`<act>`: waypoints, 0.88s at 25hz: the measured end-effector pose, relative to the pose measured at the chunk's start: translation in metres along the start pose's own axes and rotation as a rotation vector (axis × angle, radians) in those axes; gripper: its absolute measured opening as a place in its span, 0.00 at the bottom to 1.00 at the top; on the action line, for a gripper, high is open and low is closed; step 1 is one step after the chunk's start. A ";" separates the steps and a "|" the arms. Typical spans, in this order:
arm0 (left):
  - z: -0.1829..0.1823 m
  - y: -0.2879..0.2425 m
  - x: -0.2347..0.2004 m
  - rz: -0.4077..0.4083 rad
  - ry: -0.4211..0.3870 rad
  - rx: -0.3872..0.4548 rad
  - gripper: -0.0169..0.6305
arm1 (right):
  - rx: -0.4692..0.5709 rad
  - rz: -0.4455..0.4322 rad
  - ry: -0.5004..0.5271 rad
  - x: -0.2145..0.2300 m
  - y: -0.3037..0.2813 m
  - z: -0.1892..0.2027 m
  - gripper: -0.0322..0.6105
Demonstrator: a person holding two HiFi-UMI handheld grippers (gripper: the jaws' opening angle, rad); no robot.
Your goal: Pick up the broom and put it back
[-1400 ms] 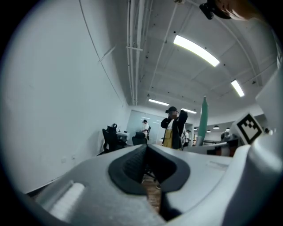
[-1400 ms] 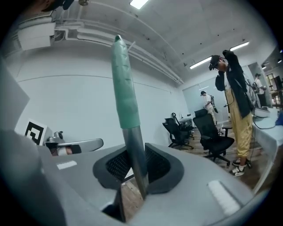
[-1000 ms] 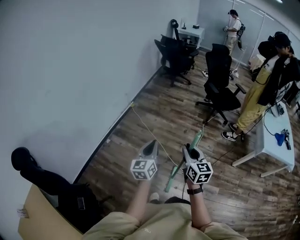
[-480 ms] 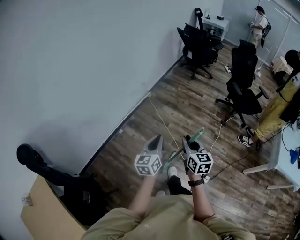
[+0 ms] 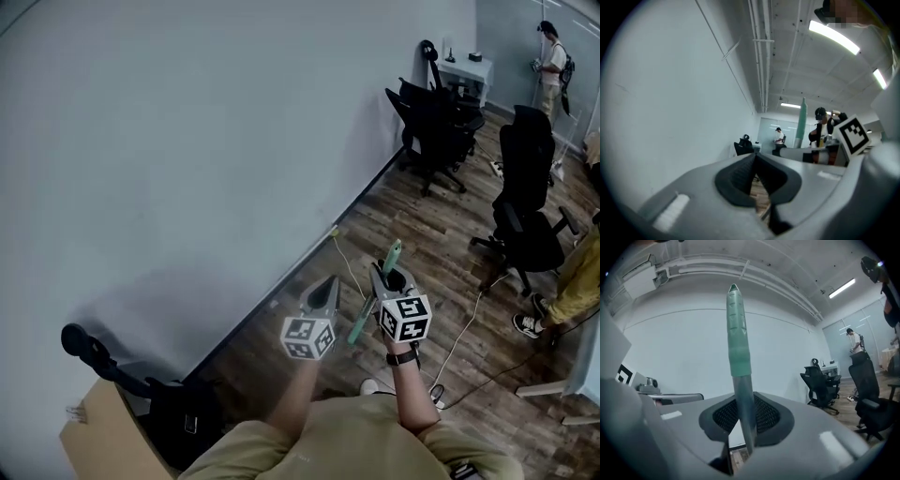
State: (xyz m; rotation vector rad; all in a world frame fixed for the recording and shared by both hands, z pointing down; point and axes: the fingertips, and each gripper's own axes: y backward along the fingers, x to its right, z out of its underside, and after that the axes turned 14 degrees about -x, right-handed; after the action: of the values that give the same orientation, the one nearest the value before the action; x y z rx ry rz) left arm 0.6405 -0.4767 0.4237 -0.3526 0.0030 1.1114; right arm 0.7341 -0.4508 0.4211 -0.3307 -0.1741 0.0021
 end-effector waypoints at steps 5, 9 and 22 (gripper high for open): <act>0.026 -0.038 -0.035 -0.079 0.058 -0.064 0.03 | -0.090 -0.048 0.032 0.025 -0.059 0.011 0.18; 0.022 -0.051 -0.081 -0.148 0.096 -0.061 0.03 | -0.131 -0.096 0.027 0.029 -0.108 0.010 0.18; -0.031 -0.111 -0.303 -0.258 0.210 0.050 0.03 | -0.247 -0.248 0.160 -0.031 -0.307 -0.024 0.14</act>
State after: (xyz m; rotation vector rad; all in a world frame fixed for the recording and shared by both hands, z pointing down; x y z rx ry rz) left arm 0.6070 -0.7942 0.4787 -0.4115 0.1660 0.8148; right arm 0.6990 -0.7494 0.4928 -0.5513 -0.0550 -0.2926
